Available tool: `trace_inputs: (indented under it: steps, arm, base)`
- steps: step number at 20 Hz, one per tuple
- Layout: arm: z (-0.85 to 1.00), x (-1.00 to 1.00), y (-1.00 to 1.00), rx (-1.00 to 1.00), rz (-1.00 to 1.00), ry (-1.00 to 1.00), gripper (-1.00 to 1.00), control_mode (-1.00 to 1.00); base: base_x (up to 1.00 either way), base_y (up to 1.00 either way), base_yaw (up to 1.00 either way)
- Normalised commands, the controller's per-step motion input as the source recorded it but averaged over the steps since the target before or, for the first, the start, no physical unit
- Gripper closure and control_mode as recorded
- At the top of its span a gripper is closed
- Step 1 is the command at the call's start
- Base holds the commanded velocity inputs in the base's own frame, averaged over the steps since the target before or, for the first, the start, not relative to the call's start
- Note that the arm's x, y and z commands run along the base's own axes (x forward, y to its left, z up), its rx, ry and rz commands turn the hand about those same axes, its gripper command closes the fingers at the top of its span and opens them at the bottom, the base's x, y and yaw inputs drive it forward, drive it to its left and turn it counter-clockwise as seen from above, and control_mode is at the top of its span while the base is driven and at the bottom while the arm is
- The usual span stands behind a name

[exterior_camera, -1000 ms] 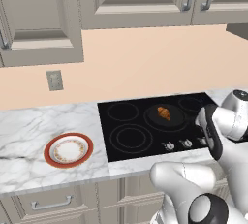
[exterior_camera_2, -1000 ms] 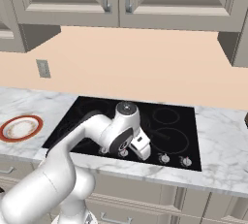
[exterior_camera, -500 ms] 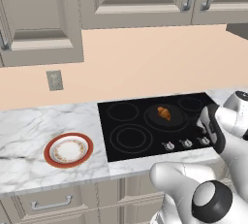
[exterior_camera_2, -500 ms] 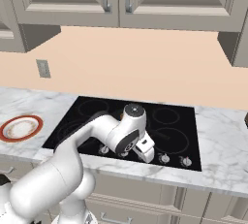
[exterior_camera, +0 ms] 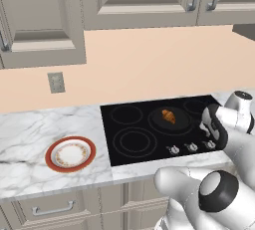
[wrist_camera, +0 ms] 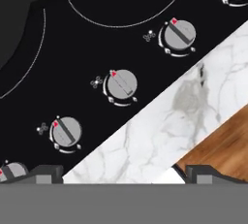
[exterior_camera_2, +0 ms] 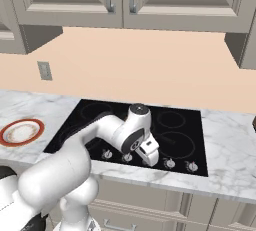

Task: Pick the croissant and place it on the pan. Then turn on the stove to warm the croissant.

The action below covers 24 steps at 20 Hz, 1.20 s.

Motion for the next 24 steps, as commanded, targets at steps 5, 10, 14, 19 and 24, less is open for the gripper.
trace_inputs:
  steps: [5,10,14,19,24]
  arm:
    - [-0.12,0.0,-0.02,-0.01,0.0,0.0,-1.0,-1.0]
    - [-0.17,0.06,0.0,-0.01,0.0,0.0,-1.0,-1.0]
    - [-0.19,0.13,-0.02,0.0,0.0,0.0,-1.0,-1.0]
    - [-0.15,0.14,-0.07,0.0,0.0,0.0,-1.0,-1.0]
    - [-0.13,0.14,-0.08,0.0,0.0,0.0,-1.0,-1.0]
  base:
    - [0.0,0.0,0.0]
    - [0.0,0.0,0.0]
    - [0.0,0.0,0.0]
    - [0.0,0.0,0.0]
    - [0.0,0.0,0.0]
